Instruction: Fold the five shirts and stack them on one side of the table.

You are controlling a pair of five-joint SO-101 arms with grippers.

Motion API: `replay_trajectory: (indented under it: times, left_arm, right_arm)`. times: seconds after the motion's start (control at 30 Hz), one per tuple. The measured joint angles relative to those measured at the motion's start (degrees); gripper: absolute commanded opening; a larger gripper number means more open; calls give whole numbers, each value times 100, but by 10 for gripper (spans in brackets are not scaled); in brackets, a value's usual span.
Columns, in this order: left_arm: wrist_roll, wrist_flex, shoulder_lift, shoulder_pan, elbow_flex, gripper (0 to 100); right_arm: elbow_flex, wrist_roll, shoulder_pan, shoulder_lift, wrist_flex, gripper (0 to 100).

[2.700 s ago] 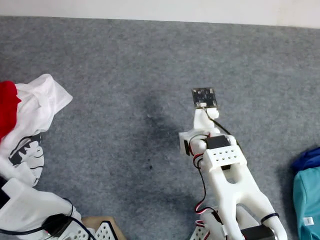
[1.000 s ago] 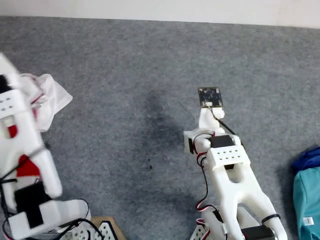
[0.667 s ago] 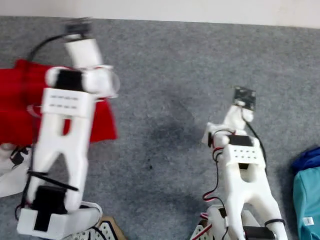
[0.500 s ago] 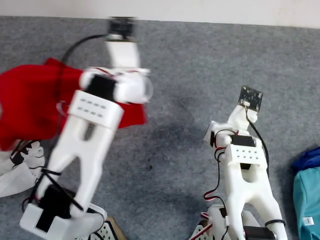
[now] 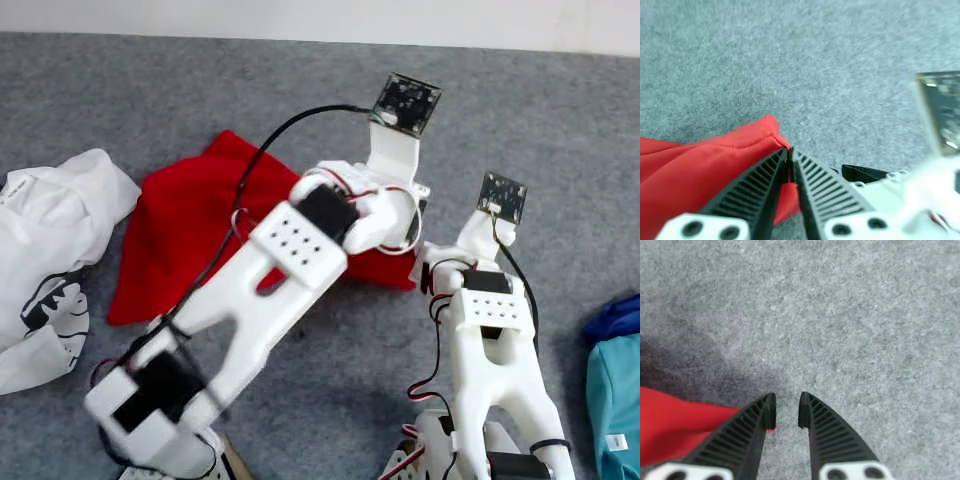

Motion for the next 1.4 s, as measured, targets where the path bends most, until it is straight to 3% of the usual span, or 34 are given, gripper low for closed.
replay_trajectory:
  times: [0.17, 0.3, 0.5, 0.7, 0.87, 1.1, 1.27, 1.4]
  left_arm:
    - [-18, 26, 545, -264, -448, 465]
    - [-18, 413, 554, -440, -879, 563]
    - [-26, 1987, 18, -1125, -1873, 563]
    - [-26, 3253, -949, -1846, -2075, 563]
    - [-26, 4167, -1319, -2963, -2048, 562]
    - [-26, 4316, -1380, -4941, -668, 534]
    - [-26, 4211, -1380, -5600, 475, 336]
    - [-79, 3516, -1380, -6145, 1503, 200]
  right_arm:
    - [0, 0, 0, 0, 0, 91]
    - [0, 0, 0, 0, 0, 91]
    - [0, 0, 237, 0, 0, 91]
    - [0, 0, 281, 0, 0, 91]
    - [35, 0, 264, -316, 0, 91]
    - [747, -53, -325, -1881, 580, 91]
    - [1530, 149, -835, -3437, 615, 91]
    - [1811, 255, -1064, -4009, 615, 91]
